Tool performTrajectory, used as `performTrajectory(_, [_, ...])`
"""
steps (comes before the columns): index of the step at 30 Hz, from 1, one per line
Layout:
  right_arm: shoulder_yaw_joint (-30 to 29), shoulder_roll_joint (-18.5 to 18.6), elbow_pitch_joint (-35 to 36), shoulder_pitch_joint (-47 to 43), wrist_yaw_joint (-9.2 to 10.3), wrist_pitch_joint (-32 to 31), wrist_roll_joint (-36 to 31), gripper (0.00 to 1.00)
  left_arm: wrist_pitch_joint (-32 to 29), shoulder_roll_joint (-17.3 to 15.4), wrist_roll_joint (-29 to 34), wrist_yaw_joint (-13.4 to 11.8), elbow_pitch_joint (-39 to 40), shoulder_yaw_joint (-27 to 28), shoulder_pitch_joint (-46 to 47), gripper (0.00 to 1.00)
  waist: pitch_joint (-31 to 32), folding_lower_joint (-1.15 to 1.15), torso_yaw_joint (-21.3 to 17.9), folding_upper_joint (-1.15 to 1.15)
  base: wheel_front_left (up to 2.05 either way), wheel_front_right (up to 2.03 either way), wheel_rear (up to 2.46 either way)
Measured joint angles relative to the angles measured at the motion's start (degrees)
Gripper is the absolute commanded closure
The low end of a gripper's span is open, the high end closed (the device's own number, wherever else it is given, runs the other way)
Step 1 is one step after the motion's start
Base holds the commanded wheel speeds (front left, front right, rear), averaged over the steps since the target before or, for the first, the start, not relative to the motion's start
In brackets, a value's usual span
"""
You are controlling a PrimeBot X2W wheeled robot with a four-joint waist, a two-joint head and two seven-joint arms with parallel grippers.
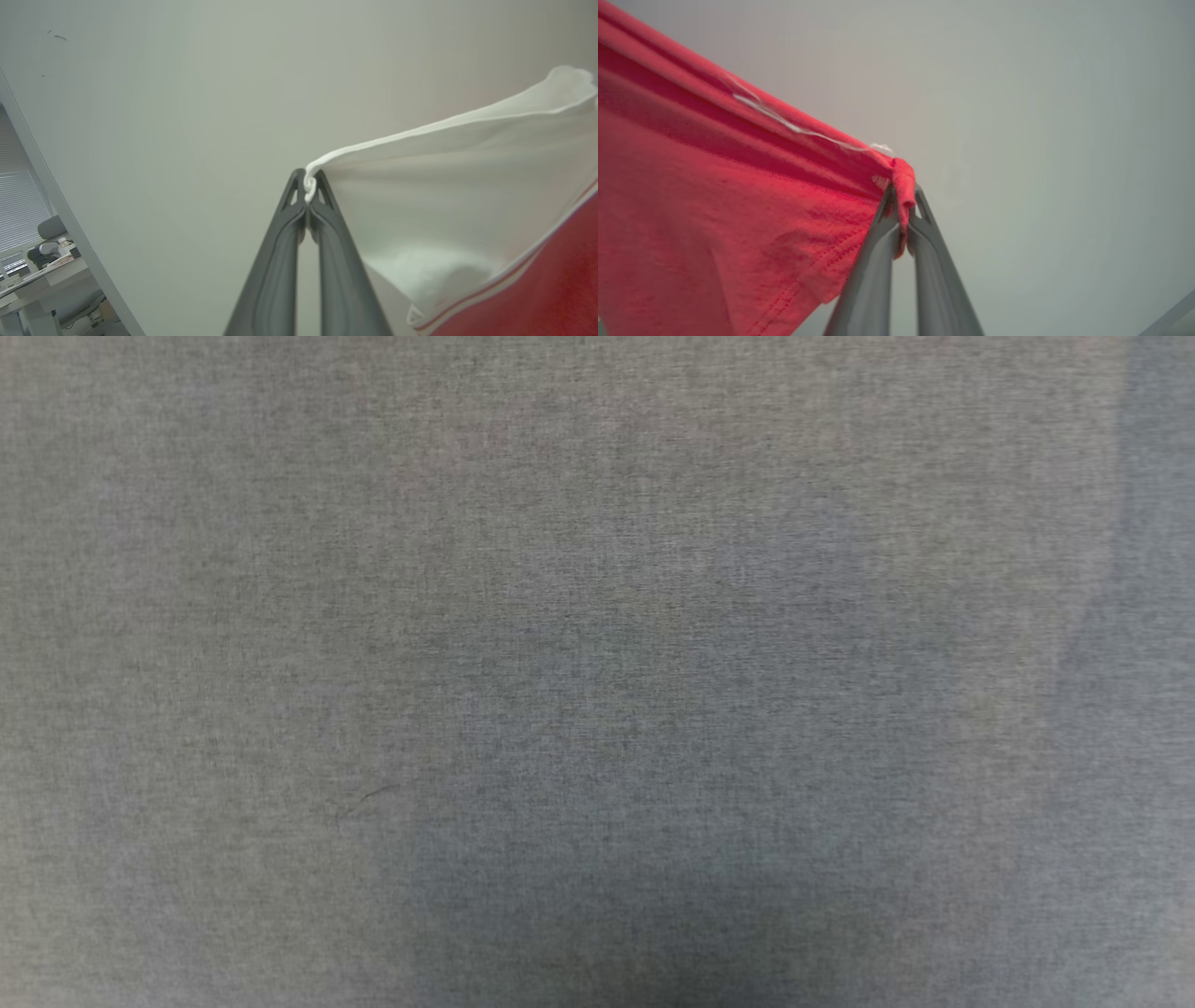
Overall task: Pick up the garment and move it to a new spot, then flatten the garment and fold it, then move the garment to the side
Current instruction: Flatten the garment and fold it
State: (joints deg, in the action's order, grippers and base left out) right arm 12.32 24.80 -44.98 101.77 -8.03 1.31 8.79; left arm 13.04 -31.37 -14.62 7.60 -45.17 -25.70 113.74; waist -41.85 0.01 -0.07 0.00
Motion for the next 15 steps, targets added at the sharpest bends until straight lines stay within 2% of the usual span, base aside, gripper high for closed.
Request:
performTrajectory(7, [0.16, -1.24, -5.15, -0.8, 0.04, 6.32, -1.01, 1.0, 1.63, 3.01, -2.24, 0.0, -2.02, 0.22, -3.71, 1.0, -1.32, 0.0, 1.9, 0.0, 0.0, 0.0, 0.0])
performTrajectory(11, [-0.14, -1.85, -7.49, -5.21, 0.07, 9.33, 0.76, 1.0, 1.63, 5.6, -2.93, -0.01, 2.69, 1.24, -13.58, 1.0, -0.85, 0.0, 2.86, 0.0, 0.0, 0.0, 0.0])
performTrajectory(15, [2.19, -2.03, -8.54, -11.9, 0.08, 10.92, 2.11, 1.0, 1.63, 7.87, -4.35, -0.02, 6.03, 2.32, -24.28, 1.0, 0.92, -0.01, 3.32, 0.0, 0.0, 0.0, 0.0])
